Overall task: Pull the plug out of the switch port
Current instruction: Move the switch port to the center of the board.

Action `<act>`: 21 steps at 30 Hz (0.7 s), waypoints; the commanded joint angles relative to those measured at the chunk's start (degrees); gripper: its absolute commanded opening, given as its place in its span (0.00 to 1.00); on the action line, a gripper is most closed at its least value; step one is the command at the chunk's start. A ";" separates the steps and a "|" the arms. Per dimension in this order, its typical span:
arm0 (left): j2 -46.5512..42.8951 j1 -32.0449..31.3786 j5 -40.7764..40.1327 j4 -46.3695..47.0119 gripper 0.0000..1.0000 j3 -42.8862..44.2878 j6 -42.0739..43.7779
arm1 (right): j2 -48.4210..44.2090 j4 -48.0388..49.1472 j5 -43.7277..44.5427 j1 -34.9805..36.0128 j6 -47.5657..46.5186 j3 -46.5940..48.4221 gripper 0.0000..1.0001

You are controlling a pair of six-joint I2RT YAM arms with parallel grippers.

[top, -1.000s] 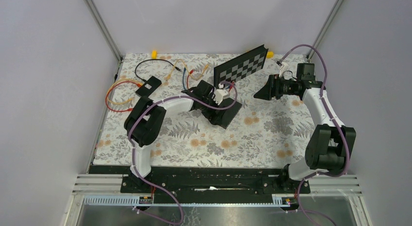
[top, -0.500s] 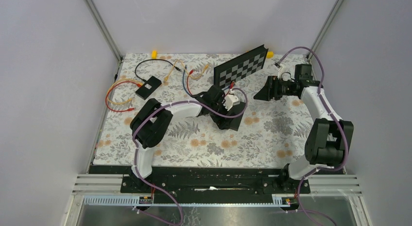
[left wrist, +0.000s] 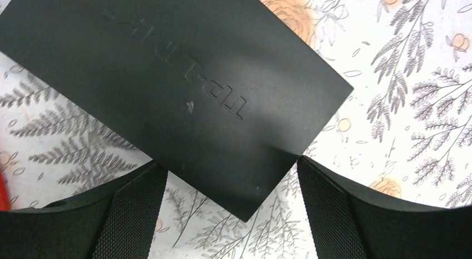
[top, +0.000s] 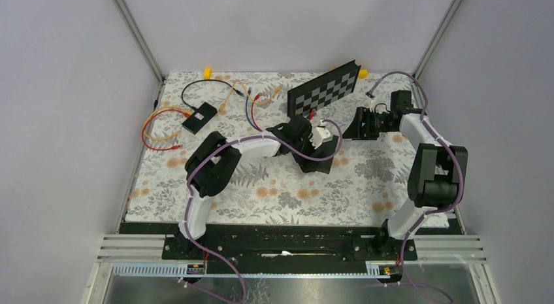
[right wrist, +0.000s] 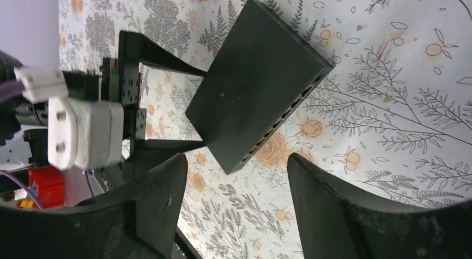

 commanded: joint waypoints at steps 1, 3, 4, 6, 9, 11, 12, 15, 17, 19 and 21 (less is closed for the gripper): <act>1.78 -4.25 0.33 1.30 0.87 2.16 1.08 | -0.81 0.13 2.43 -0.24 0.37 1.12 0.73; 2.07 -6.09 -0.12 1.33 0.87 3.04 0.74 | -1.23 0.10 2.89 -0.24 0.19 1.13 0.73; 2.31 -6.75 -0.23 1.34 0.87 3.53 0.12 | -1.42 0.07 3.11 -0.24 0.06 1.12 0.73; 2.48 -8.10 -0.54 1.15 0.87 4.39 -1.73 | -1.61 0.07 3.51 -0.24 0.00 1.12 0.72; 2.44 -9.92 -1.98 0.40 0.87 5.39 -3.01 | -1.65 0.00 3.68 -0.32 -0.17 1.19 0.73; 1.87 -10.33 -4.06 0.50 0.87 5.30 -3.78 | -1.65 -0.08 3.70 -0.33 -0.27 1.21 0.73; 1.28 -10.28 -5.32 0.69 0.87 5.18 -4.22 | -1.66 -0.07 3.68 -0.33 -0.27 1.21 0.73; -0.56 -10.28 -9.46 1.84 0.88 3.35 -4.47 | -1.62 -0.07 3.59 -0.42 -0.33 1.21 0.73; -2.27 -10.05 -11.90 3.30 0.90 1.21 -4.46 | -1.55 -0.12 3.46 -0.42 -0.28 1.21 0.73; -3.82 -9.69 -13.76 4.78 0.93 -0.78 -4.71 | -1.48 -0.08 3.70 -0.42 -0.28 1.21 0.73; -5.03 -9.12 -15.47 6.32 0.96 -2.16 -5.19 | -1.39 -0.07 4.76 -0.42 -0.27 1.21 0.73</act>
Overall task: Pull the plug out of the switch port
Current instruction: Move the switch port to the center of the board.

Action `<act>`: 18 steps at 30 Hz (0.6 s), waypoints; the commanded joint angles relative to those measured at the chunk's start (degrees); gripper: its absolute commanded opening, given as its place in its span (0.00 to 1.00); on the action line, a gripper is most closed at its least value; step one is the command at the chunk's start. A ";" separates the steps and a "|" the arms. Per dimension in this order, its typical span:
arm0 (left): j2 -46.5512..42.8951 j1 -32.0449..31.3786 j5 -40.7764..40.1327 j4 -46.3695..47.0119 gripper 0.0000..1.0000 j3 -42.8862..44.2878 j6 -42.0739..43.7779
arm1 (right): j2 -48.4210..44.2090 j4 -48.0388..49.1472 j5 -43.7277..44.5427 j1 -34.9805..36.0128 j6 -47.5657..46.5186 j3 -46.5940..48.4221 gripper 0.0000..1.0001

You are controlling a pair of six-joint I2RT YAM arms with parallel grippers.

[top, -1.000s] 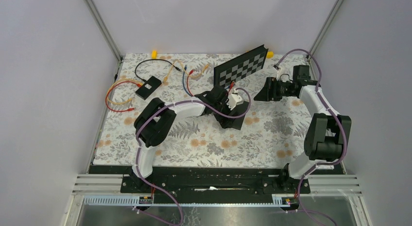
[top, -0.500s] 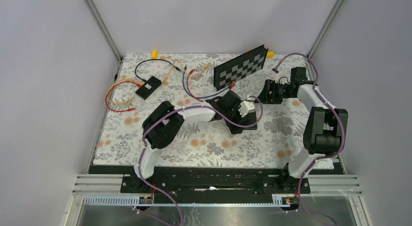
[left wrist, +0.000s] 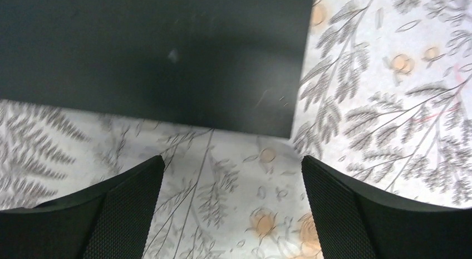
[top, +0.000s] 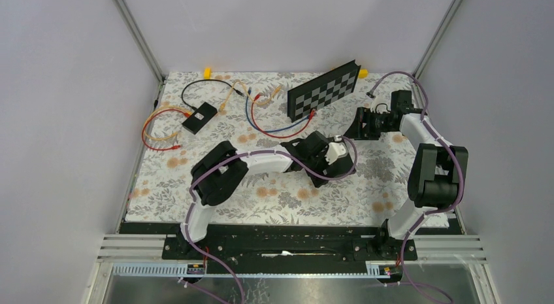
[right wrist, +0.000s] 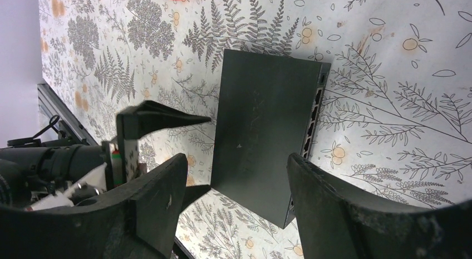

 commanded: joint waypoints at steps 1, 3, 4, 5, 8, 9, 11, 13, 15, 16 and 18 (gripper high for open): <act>-5.87 1.61 -6.42 5.04 0.97 -2.88 -1.82 | -1.37 -0.09 2.10 -0.35 -0.29 1.16 0.73; -5.72 2.70 -6.07 5.50 0.99 -2.29 -2.66 | -0.68 0.34 3.73 -0.35 0.17 0.85 0.73; -5.03 3.18 -5.40 4.92 0.99 -1.18 -2.86 | -0.14 0.50 4.33 -0.35 0.38 0.70 0.73; -4.10 3.77 -4.55 4.09 0.99 0.22 -3.10 | 0.33 0.60 4.89 -0.35 0.74 0.62 0.73; -1.14 4.37 -1.40 1.64 0.99 4.25 -3.59 | 2.31 0.61 6.06 -0.36 1.34 0.68 0.73; -0.12 4.35 -0.53 1.09 0.99 5.52 -3.53 | 2.88 0.57 6.38 -0.35 1.51 0.68 0.72; 1.74 4.29 1.55 -0.23 0.99 8.15 -3.52 | 3.93 0.38 7.08 -0.35 1.74 0.81 0.72; 3.86 4.31 3.76 -2.01 0.99 10.43 -4.03 | 5.04 -0.18 7.31 -0.34 1.74 1.21 0.71; 5.22 4.22 5.78 -2.96 0.99 12.08 -4.42 | 6.11 -0.80 7.33 -0.34 1.53 1.73 0.70; 5.65 4.04 6.44 -3.34 0.99 12.80 -4.46 | 6.63 -1.02 7.22 -0.34 1.58 1.85 0.70; 6.74 3.50 7.13 -4.46 0.99 14.42 -4.22 | 7.58 -1.42 6.65 -0.28 1.51 2.20 0.69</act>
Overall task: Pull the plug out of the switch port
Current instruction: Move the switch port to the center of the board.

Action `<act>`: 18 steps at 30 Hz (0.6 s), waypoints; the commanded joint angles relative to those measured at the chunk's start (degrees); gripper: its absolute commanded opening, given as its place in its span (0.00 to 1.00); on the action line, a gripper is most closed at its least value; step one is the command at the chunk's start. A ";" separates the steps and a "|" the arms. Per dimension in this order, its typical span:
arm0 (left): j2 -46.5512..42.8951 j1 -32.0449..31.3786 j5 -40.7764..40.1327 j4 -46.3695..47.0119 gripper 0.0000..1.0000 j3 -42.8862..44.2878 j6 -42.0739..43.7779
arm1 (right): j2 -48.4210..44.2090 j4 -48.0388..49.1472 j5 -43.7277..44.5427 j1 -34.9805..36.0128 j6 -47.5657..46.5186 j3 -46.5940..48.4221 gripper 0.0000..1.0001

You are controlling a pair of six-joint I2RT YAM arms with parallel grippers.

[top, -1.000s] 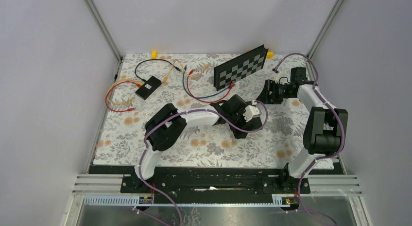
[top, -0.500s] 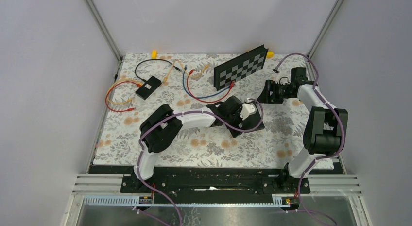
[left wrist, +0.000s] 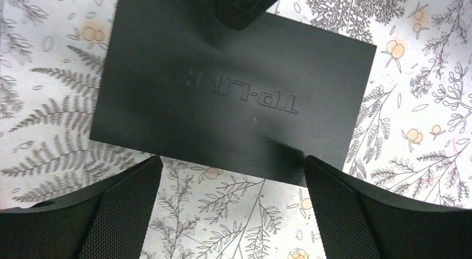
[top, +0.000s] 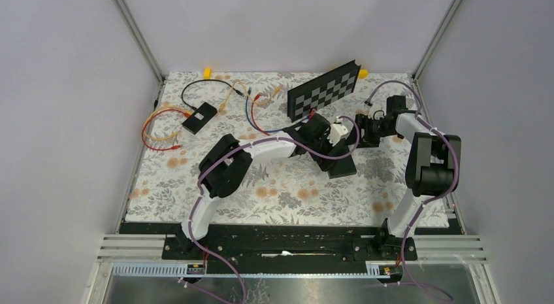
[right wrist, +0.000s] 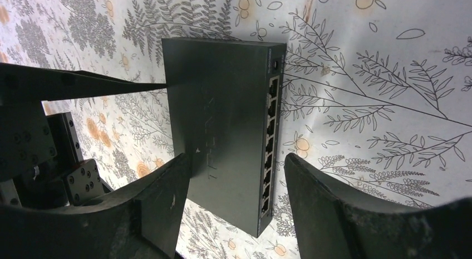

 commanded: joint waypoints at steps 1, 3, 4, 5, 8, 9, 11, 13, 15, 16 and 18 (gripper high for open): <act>2.61 -1.29 5.39 -3.44 0.99 4.58 -0.69 | 1.92 -1.57 -0.05 -0.19 0.15 2.34 0.69; 3.53 -1.67 5.69 -4.25 0.99 5.79 -0.58 | 2.43 -1.92 -0.53 -0.20 0.11 2.63 0.68; 4.06 -1.75 5.76 -4.43 0.99 6.30 -0.59 | 2.51 -2.08 -0.66 -0.20 0.11 2.74 0.68; 4.45 -1.79 5.89 -4.57 0.99 6.80 -0.61 | 2.46 -2.13 -0.72 -0.20 0.05 2.76 0.68; 5.77 -1.83 6.43 -5.42 0.99 8.55 -0.53 | 2.25 -2.14 -0.92 -0.20 0.00 2.77 0.68; 6.23 -1.78 6.80 -5.63 0.99 9.52 -0.31 | 2.22 -2.13 -1.02 -0.22 0.05 2.77 0.68; 7.20 -1.78 6.87 -6.49 0.99 10.87 -0.15 | 2.25 -2.21 -0.91 -0.20 -0.10 2.84 0.68; 7.67 -1.78 6.95 -7.40 0.99 12.24 0.19 | 1.99 -2.31 -0.62 -0.20 -0.16 2.92 0.67; 7.00 -1.78 6.16 -7.48 0.99 12.18 0.56 | 1.23 -2.39 -0.21 -0.20 -0.27 2.96 0.67; 5.85 -1.80 5.64 -7.46 0.99 11.81 0.86 | 0.63 -2.32 0.22 -0.28 -0.47 2.94 0.67; 3.35 -1.63 4.07 -6.72 0.99 10.26 1.56 | -0.75 -2.11 0.90 -0.36 -0.74 2.85 0.67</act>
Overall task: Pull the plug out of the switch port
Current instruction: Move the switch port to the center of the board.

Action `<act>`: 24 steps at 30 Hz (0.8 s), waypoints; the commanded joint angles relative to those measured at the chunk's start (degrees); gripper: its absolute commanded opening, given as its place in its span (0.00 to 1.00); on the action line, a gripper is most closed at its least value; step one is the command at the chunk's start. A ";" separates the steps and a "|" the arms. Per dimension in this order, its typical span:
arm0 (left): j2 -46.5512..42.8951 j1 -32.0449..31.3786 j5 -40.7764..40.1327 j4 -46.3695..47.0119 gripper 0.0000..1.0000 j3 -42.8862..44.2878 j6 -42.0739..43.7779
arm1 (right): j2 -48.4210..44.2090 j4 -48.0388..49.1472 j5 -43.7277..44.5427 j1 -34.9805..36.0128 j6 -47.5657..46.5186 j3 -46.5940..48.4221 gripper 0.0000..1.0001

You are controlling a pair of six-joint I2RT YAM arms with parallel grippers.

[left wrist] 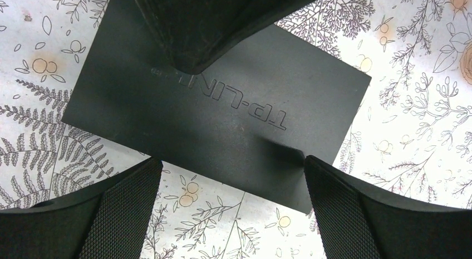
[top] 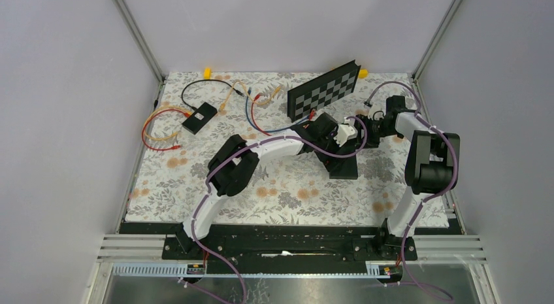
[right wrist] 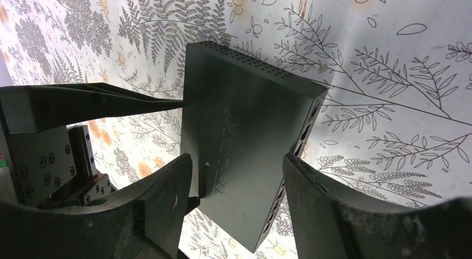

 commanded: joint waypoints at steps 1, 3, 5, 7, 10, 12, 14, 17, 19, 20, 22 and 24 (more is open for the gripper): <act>-4.46 -0.46 -1.66 0.90 0.99 -0.72 2.50 | -3.81 -0.36 1.43 -0.42 -0.70 1.76 0.67; -8.06 -0.07 -2.92 1.81 0.99 -3.21 3.26 | -5.27 0.13 1.67 -0.48 -0.75 1.45 0.67; -12.14 0.33 -4.82 2.50 0.99 -5.97 4.28 | -6.39 0.42 1.71 -0.53 -0.79 1.30 0.68; -16.51 0.79 -6.79 3.22 0.99 -9.78 5.32 | -7.12 0.43 1.65 -0.53 -0.95 1.30 0.68; -23.52 2.35 -9.47 5.48 0.99 -17.15 6.75 | -7.70 0.44 1.07 -0.60 -0.89 1.28 0.68; -28.23 4.22 -10.87 6.80 0.99 -21.92 7.35 | -7.75 0.37 0.66 -0.62 -0.94 1.30 0.68; -31.76 6.69 -12.57 7.06 0.99 -25.46 7.35 | -7.83 0.42 0.39 -0.62 -0.82 1.38 0.68; -35.82 13.14 -13.39 6.51 0.99 -29.60 6.64 | -8.02 0.30 -0.01 -0.70 -0.93 1.45 0.68; -38.48 17.91 -13.18 6.83 0.99 -31.76 6.36 | -8.17 0.25 -0.15 -0.66 -0.98 1.43 0.68; -39.47 20.30 -13.20 7.21 0.99 -32.78 6.43 | -8.27 0.18 -0.23 -0.70 -0.97 1.47 0.68; -40.81 25.23 -13.17 7.56 0.99 -34.19 6.70 | -8.37 0.16 -0.33 -0.70 -0.97 1.48 0.68; -41.37 30.16 -12.58 7.68 0.99 -35.11 6.80 | -8.37 0.16 -0.50 -0.78 -0.99 1.43 0.69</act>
